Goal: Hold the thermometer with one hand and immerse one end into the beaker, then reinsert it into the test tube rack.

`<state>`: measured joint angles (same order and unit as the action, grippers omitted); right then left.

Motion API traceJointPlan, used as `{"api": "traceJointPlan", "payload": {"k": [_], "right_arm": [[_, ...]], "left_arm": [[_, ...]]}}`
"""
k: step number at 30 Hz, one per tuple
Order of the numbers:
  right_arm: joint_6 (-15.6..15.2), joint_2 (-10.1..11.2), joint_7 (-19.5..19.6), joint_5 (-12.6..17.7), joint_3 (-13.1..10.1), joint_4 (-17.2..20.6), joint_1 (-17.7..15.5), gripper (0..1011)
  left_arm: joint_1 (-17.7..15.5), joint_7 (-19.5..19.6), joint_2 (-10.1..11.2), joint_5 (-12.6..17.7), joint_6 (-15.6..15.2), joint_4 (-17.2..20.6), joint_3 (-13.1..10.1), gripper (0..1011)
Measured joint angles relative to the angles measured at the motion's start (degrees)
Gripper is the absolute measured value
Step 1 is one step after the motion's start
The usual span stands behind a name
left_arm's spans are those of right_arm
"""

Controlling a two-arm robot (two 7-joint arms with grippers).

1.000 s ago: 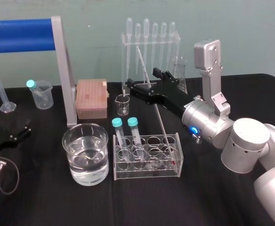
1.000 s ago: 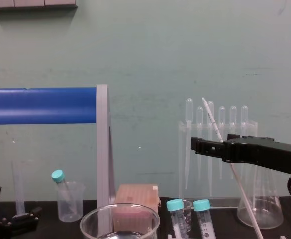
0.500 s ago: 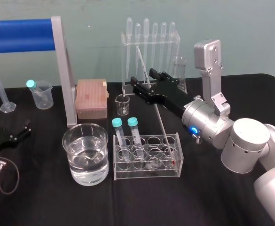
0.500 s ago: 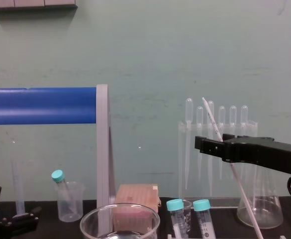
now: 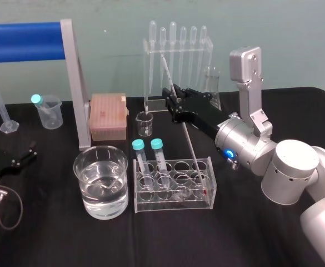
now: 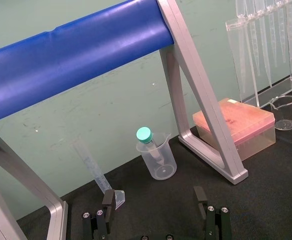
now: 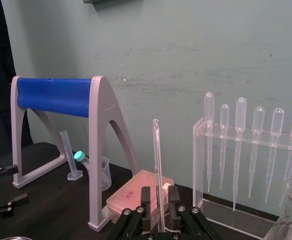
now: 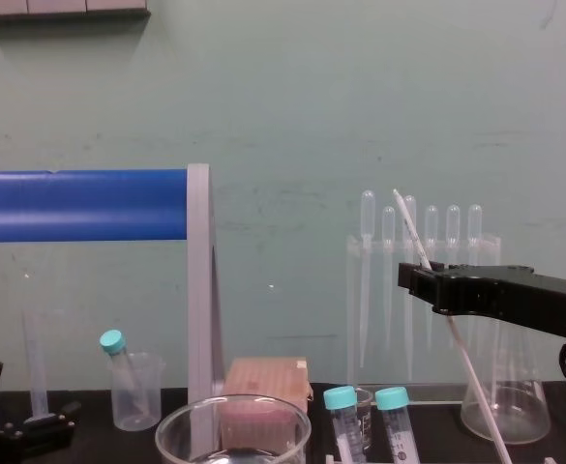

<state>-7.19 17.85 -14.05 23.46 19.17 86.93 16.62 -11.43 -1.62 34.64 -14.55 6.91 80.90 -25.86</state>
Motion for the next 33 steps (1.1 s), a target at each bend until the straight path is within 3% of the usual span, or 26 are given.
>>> {"api": "traceJointPlan", "payload": {"k": [5,7,23,28,33], "right_arm": [[0.0,0.0,0.0,0.0,0.0,0.0,0.0,84],[0.0,0.0,0.0,0.0,0.0,0.0,0.0,59],[0.2,-0.1,0.0,0.0,-0.2,0.0,0.0,57],[2.7,-0.4,-0.9,0.1,-1.7,0.7,-0.5,57],[5.3,-0.8,-3.1,2.5,-4.0,2.8,-0.6,57]], "left_arm": [[0.0,0.0,0.0,0.0,0.0,0.0,0.0,1008],[0.0,0.0,0.0,0.0,0.0,0.0,0.0,1008],[0.0,0.0,0.0,0.0,0.0,0.0,0.0,1008],[0.0,0.0,0.0,0.0,0.0,0.0,0.0,1008],[0.0,0.0,0.0,0.0,0.0,0.0,0.0,1008]]}}
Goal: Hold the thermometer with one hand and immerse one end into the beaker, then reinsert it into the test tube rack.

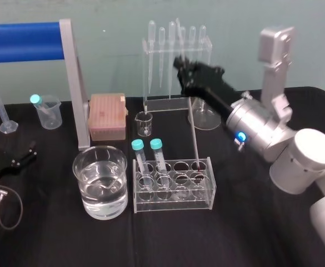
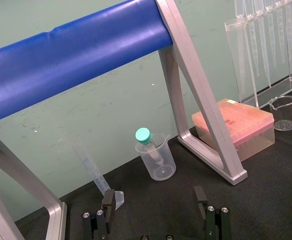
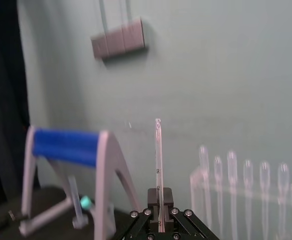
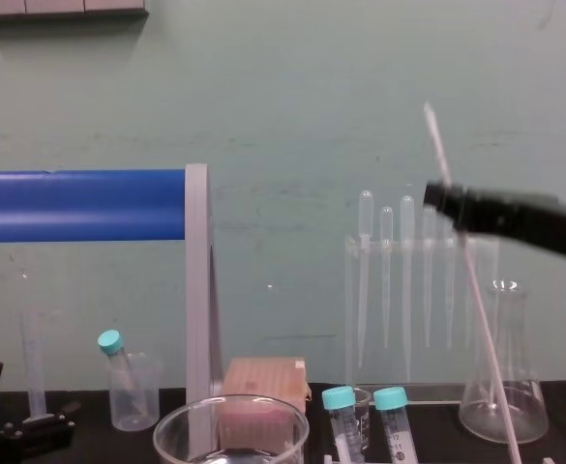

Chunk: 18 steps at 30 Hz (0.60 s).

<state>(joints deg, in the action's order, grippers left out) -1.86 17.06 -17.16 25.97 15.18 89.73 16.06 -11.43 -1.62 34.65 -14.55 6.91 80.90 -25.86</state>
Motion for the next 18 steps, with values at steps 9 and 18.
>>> {"api": "traceJointPlan", "payload": {"k": [9,18], "right_arm": [[3.6,0.0,-4.6,6.2,-2.2,3.3,2.3,57],[10.2,-1.5,-11.5,10.4,-0.2,2.1,6.1,57]], "left_arm": [[0.0,0.0,0.0,0.0,0.0,0.0,0.0,1008],[0.0,0.0,0.0,0.0,0.0,0.0,0.0,1008]]}}
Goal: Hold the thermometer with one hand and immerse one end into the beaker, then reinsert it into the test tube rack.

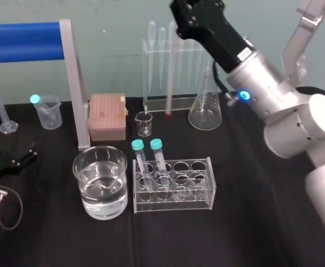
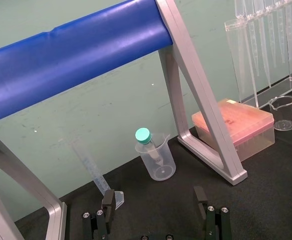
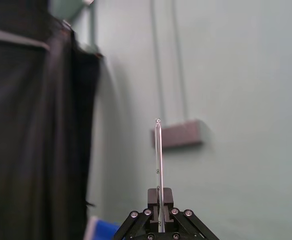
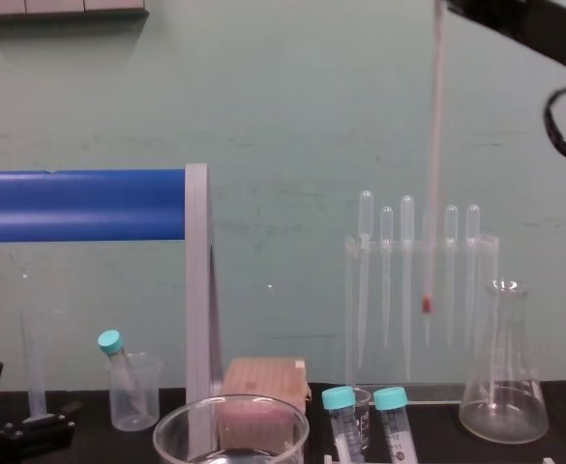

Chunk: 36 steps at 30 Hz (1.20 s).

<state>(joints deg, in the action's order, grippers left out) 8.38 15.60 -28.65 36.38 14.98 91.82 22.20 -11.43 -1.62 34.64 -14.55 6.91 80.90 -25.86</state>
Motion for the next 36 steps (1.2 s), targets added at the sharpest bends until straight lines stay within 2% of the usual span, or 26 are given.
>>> {"api": "traceJointPlan", "payload": {"k": [5,6,10,12,17,28,36], "right_arm": [[4.4,-1.8,-6.5,3.2,2.7,-2.6,2.2,57],[4.4,-1.8,-6.5,3.2,2.7,-2.6,2.2,57],[7.1,-3.6,-12.9,6.9,5.2,-5.9,4.1,57],[8.0,-4.5,-16.2,8.9,6.2,-7.7,5.0,57],[8.3,-5.6,-19.9,11.6,8.2,-11.2,6.1,56],[7.8,-5.4,-19.4,10.2,12.2,-16.2,7.1,57],[9.7,-6.1,-19.5,8.7,14.1,-21.4,8.0,56]], "left_arm": [[0.0,0.0,0.0,0.0,0.0,0.0,0.0,1008],[0.0,0.0,0.0,0.0,0.0,0.0,0.0,1008],[0.0,0.0,0.0,0.0,0.0,0.0,0.0,1008],[0.0,0.0,0.0,0.0,0.0,0.0,0.0,1008],[0.0,0.0,0.0,0.0,0.0,0.0,0.0,1008],[0.0,0.0,0.0,0.0,0.0,0.0,0.0,1008],[0.0,0.0,0.0,0.0,0.0,0.0,0.0,1008]]}}
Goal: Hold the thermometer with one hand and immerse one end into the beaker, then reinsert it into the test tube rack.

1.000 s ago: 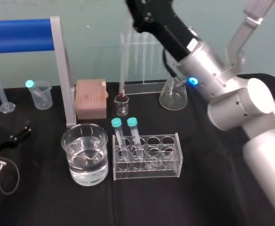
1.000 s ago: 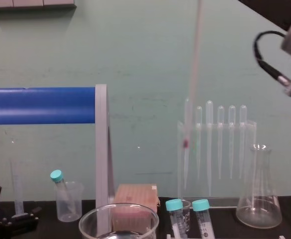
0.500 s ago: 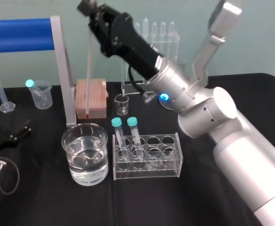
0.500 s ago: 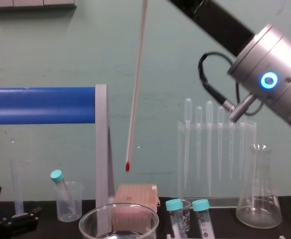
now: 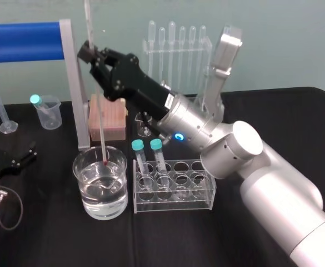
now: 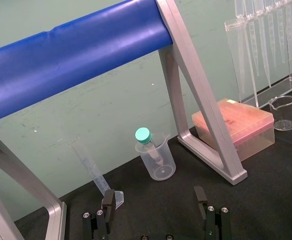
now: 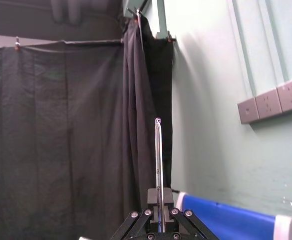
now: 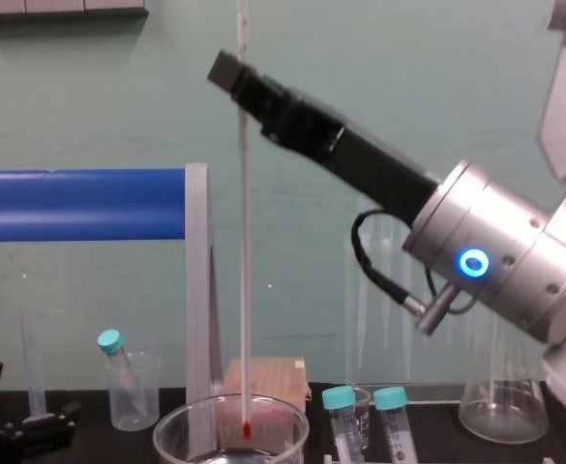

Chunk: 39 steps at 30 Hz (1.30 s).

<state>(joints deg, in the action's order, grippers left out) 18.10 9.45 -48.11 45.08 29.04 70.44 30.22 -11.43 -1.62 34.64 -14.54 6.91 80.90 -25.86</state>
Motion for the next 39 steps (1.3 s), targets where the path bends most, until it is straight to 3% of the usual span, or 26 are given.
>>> {"api": "traceJointPlan", "payload": {"k": [10,39], "right_arm": [[1.1,-1.6,-1.3,-1.5,1.4,-5.4,1.3,57],[-0.9,-2.5,-3.6,-2.9,3.0,-11.1,2.7,56]], "left_arm": [[0.0,0.0,0.0,0.0,0.0,0.0,0.0,1008],[0.0,0.0,0.0,0.0,0.0,0.0,0.0,1008]]}}
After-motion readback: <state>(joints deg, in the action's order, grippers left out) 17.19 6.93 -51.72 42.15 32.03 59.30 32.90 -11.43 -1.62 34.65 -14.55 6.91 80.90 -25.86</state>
